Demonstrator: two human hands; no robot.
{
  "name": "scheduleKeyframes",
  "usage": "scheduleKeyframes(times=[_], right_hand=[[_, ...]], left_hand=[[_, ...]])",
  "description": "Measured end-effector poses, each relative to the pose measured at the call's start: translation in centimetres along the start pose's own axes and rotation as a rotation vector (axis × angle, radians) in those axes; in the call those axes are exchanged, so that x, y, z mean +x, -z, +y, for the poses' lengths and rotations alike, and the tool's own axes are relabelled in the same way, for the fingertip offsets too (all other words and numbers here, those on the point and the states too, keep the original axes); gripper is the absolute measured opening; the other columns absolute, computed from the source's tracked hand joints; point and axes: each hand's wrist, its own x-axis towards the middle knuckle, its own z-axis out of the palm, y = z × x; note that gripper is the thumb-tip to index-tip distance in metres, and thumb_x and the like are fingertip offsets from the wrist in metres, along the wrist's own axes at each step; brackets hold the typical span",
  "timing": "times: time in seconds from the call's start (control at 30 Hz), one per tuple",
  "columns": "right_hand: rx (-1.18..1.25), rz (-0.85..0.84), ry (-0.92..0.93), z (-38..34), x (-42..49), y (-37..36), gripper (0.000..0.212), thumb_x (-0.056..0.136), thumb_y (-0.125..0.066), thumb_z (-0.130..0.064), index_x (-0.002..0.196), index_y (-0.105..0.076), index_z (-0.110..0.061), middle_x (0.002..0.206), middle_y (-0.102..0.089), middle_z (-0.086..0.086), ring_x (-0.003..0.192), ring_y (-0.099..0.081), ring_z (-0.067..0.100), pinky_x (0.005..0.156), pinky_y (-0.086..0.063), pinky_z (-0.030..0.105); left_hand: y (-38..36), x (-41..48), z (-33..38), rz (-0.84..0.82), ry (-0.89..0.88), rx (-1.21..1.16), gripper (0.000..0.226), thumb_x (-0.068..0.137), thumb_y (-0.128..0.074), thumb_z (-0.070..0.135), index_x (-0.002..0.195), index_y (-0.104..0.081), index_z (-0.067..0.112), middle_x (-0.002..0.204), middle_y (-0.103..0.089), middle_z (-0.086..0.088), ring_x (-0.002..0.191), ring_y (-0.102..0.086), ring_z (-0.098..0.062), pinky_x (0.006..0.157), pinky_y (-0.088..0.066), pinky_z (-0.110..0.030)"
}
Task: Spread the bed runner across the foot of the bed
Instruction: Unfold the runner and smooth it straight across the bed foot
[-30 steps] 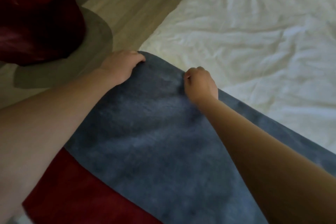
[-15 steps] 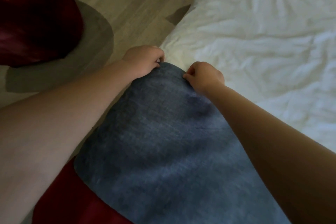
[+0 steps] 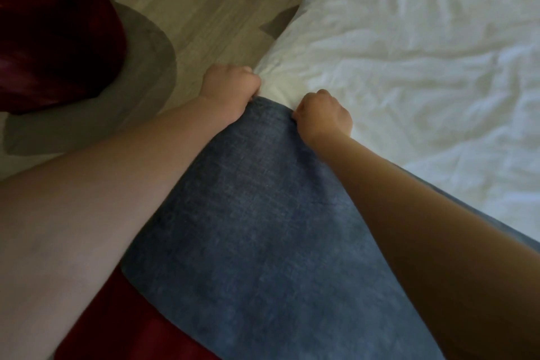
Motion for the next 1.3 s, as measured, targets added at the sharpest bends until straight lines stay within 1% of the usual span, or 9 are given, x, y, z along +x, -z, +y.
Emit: scheduleKeyframes(times=[0.07,0.13,0.23,0.3,0.4,0.63,0.8,1.03,1.3], right_hand=[[0.091,0.035,-0.011,0.0,-0.1,0.2,0.020,0.092,-0.055,-0.023,0.104,-0.064,-0.011,0.109,-0.054,0.008,0.097,-0.055,0.029,0.071,-0.042,0.035],[0.196,0.110,-0.025,0.6,-0.7,1.1,0.022,0.089,-0.055,-0.024,0.107,-0.063,-0.015,0.112,-0.055,0.006,0.100,-0.056,0.028,0.079,-0.047,0.036],[0.190,0.248,0.008,2.0,-2.1,3.1,0.036,0.085,-0.057,-0.031,0.119,-0.060,-0.019,0.120,-0.057,0.003,0.104,-0.057,0.025,0.086,-0.046,0.037],[0.132,0.296,0.046,2.9,-3.0,4.4,0.046,0.085,-0.056,-0.036,0.127,-0.055,-0.017,0.125,-0.056,0.005,0.111,-0.055,0.026,0.091,-0.045,0.040],[0.043,0.289,0.095,4.5,-4.5,6.0,0.052,0.086,-0.054,-0.041,0.131,-0.051,-0.014,0.128,-0.055,0.007,0.116,-0.052,0.027,0.094,-0.040,0.040],[-0.018,0.305,0.096,10.6,-9.5,10.4,0.049,0.087,-0.052,-0.045,0.124,-0.054,-0.013,0.121,-0.058,0.006,0.111,-0.054,0.026,0.092,-0.040,0.037],[-0.062,0.304,0.087,18.0,-15.5,13.0,0.048,0.087,-0.051,-0.046,0.121,-0.056,-0.013,0.119,-0.059,0.006,0.110,-0.055,0.026,0.091,-0.040,0.037],[-0.094,0.325,0.000,31.9,-25.8,17.1,0.048,0.088,-0.048,-0.047,0.122,-0.055,-0.013,0.119,-0.059,0.006,0.111,-0.054,0.025,0.092,-0.039,0.036],[-0.155,0.331,-0.143,46.4,-34.1,20.9,0.049,0.089,-0.047,-0.047,0.123,-0.054,-0.013,0.121,-0.058,0.006,0.113,-0.053,0.025,0.093,-0.039,0.037]], left_hand=[[0.7,-0.2,1.0,-0.002,0.022,-0.046,0.023,0.088,-0.051,-0.001,0.103,-0.065,0.009,0.109,-0.060,-0.010,0.096,-0.057,-0.030,0.069,-0.039,-0.032],[1.8,-0.6,1.8,0.008,0.019,-0.186,0.027,0.087,-0.050,-0.001,0.109,-0.062,0.011,0.111,-0.059,-0.010,0.094,-0.057,-0.028,0.067,-0.038,-0.031],[4.0,-1.8,3.1,0.112,-0.025,-0.304,0.032,0.086,-0.054,0.009,0.118,-0.058,0.012,0.114,-0.060,-0.010,0.094,-0.058,-0.028,0.066,-0.043,-0.033],[5.2,-2.6,4.3,0.142,-0.068,-0.302,0.039,0.086,-0.058,0.019,0.124,-0.054,0.011,0.120,-0.059,-0.011,0.102,-0.058,-0.031,0.075,-0.050,-0.040],[6.7,-3.6,6.5,0.102,-0.091,-0.249,0.049,0.085,-0.060,0.030,0.129,-0.050,0.011,0.126,-0.056,-0.010,0.112,-0.054,-0.029,0.085,-0.050,-0.045],[10.3,-5.4,14.4,0.123,-0.114,-0.188,0.055,0.086,-0.058,0.043,0.132,-0.047,0.015,0.130,-0.053,-0.007,0.118,-0.050,-0.026,0.092,-0.048,-0.045],[12.1,-7.6,23.2,0.123,-0.136,-0.159,0.056,0.085,-0.058,0.045,0.133,-0.047,0.018,0.131,-0.053,-0.004,0.119,-0.049,-0.025,0.091,-0.048,-0.041],[14.5,-10.8,39.5,0.137,-0.196,-0.169,0.057,0.084,-0.055,0.048,0.133,-0.046,0.020,0.132,-0.052,-0.003,0.119,-0.050,-0.025,0.089,-0.048,-0.040],[15.5,-12.1,56.6,0.133,-0.362,-0.212,0.055,0.084,-0.056,0.047,0.130,-0.049,0.019,0.128,-0.055,-0.004,0.115,-0.053,-0.026,0.086,-0.049,-0.040]])
